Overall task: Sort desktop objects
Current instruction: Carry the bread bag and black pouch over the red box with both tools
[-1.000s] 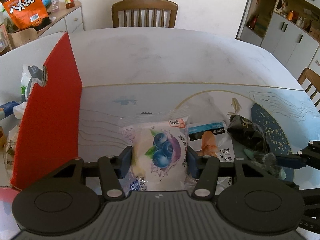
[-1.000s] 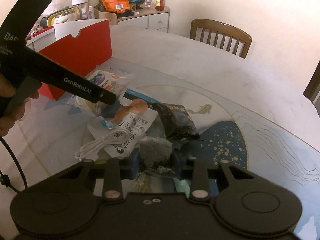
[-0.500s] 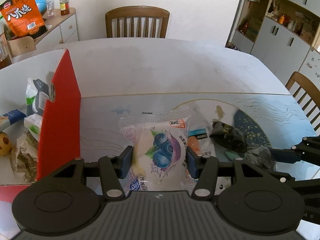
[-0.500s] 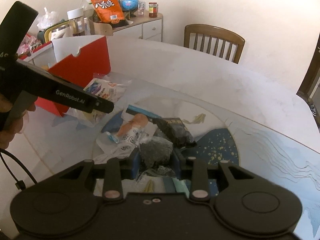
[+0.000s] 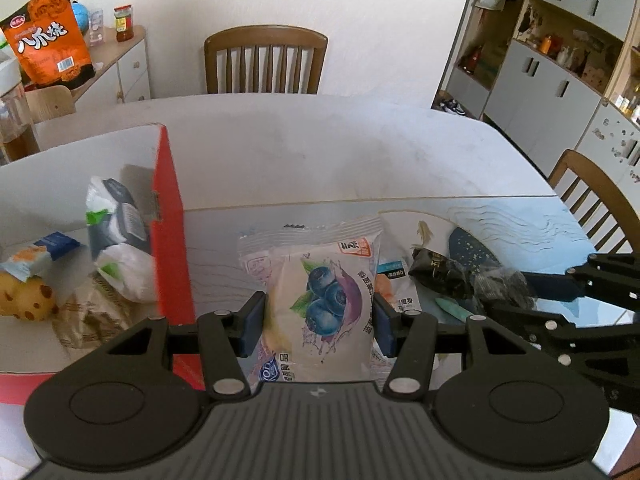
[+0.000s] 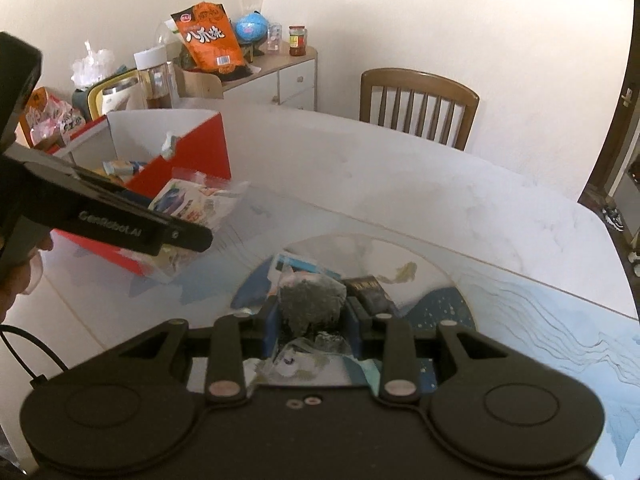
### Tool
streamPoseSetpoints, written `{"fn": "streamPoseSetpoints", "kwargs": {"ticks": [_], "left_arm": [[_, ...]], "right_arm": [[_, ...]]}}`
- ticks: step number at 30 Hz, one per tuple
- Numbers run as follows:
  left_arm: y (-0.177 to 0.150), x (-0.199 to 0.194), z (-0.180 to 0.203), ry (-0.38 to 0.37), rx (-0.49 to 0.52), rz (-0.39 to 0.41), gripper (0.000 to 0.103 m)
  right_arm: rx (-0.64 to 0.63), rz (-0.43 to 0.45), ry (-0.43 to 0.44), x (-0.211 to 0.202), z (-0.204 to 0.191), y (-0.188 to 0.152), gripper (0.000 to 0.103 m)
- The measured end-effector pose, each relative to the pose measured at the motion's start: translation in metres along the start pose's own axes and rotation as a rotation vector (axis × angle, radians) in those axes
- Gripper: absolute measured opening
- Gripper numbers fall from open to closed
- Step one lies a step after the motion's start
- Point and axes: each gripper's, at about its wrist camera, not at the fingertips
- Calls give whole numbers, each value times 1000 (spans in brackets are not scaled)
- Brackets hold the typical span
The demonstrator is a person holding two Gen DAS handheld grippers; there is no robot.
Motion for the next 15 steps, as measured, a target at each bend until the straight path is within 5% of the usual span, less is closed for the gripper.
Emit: {"fn": "streamPoseSetpoints", "kwargs": {"ticks": [15], "left_arm": [[5,-50,-48,-37,-8,23,53]], "right_arm": [[6,33,35,3,-46,42,33]]}}
Point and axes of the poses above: each gripper's, at about its wrist camera, not at the fingertips, and x roughly the way its jaws point, z to its right, y to its top, and after that the axes turned 5 degrees about -x, right-handed
